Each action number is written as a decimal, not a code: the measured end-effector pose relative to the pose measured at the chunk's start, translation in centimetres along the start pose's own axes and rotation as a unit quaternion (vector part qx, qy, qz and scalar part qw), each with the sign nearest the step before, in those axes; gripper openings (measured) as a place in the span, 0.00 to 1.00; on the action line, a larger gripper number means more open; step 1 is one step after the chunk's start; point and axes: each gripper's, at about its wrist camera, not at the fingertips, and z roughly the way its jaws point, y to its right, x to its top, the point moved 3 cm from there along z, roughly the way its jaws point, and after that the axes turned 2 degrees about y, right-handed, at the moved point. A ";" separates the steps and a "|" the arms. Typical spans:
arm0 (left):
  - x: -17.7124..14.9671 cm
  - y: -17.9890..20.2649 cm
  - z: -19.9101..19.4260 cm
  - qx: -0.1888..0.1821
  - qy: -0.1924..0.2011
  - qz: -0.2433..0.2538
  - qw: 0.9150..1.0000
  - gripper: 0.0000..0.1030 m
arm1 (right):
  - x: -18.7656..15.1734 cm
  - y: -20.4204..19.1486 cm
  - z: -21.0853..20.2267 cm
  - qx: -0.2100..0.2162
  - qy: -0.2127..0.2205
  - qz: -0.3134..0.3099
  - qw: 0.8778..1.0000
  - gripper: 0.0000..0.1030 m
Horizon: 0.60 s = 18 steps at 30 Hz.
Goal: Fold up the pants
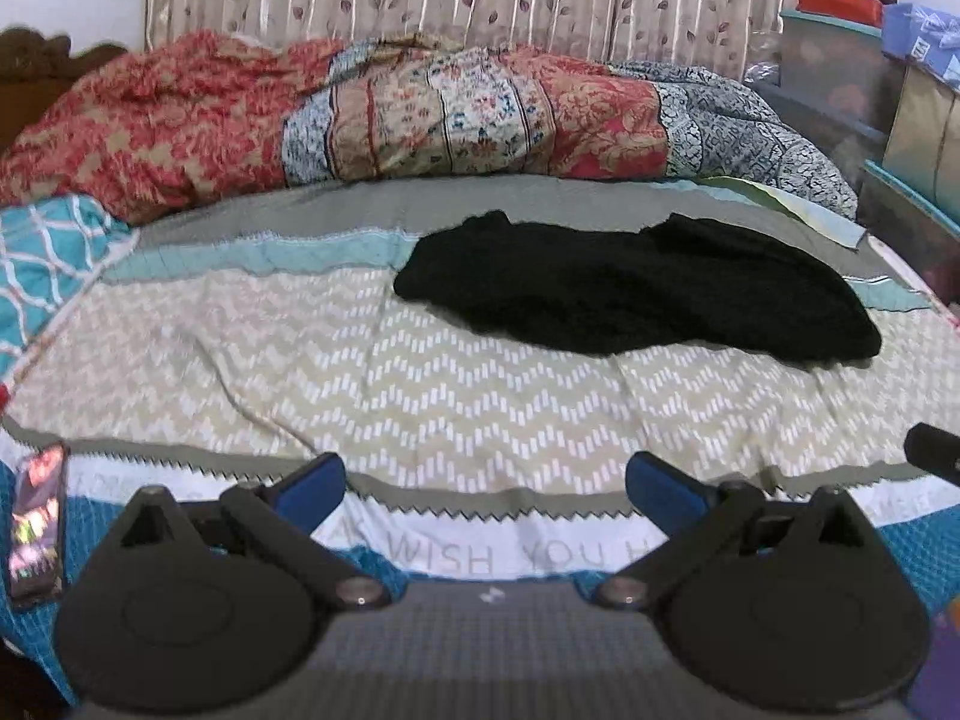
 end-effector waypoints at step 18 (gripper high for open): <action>9.0 -10.3 8.4 -0.046 -0.059 -0.126 0.989 1.00 | 1.1 3.9 3.5 -0.004 -0.005 0.060 0.998 0.40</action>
